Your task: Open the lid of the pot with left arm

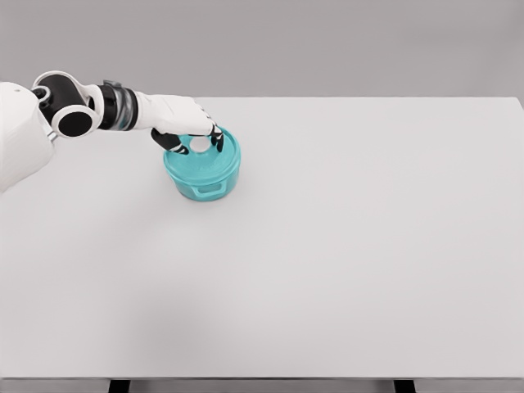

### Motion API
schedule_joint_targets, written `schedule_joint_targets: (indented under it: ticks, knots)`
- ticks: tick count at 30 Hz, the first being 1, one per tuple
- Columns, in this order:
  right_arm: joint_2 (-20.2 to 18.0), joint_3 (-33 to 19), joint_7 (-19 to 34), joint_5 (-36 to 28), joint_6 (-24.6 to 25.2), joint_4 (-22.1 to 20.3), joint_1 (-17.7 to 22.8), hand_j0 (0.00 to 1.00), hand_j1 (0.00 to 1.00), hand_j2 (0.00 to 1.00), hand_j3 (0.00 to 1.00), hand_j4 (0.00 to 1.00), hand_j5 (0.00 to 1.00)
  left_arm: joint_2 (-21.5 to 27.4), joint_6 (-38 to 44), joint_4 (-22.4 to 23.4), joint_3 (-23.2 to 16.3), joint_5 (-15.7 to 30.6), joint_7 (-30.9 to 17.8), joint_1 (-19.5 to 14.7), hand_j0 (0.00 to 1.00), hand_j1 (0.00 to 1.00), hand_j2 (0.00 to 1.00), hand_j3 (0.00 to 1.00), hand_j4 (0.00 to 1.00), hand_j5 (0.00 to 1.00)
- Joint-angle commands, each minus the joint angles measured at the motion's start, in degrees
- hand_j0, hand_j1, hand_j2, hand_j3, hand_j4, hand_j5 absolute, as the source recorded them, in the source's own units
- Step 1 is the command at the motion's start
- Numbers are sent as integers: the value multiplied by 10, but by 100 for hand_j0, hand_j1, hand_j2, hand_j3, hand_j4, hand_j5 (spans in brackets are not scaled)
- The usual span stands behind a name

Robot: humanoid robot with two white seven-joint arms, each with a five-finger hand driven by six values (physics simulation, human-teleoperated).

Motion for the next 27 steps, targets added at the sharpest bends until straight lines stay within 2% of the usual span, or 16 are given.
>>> schedule_joint_targets:
  ticks: [1, 9, 22, 27]
  knots:
    - [0, 0, 0, 0, 0, 0, -1, 100, 100, 100, 100, 100, 100, 0, 1, 0, 1, 1, 0, 0, 62, 62, 62, 62, 62, 62]
    - [0, 0, 0, 0, 0, 0, 0, 100, 100, 100, 100, 100, 100, 0, 1, 0, 1, 1, 0, -1, 52, 52, 52, 52, 52, 52]
    - [0, 0, 0, 0, 0, 0, 0, 100, 100, 100, 100, 100, 100, 10, -3, 0, 1, 0, 0, -19, 49, 49, 49, 49, 49, 49]
    - [0, 0, 0, 0, 0, 0, -1, 100, 100, 100, 100, 100, 100, 50, -4, 1, 0, -10, 0, -25, 49, 49, 49, 49, 49, 49]
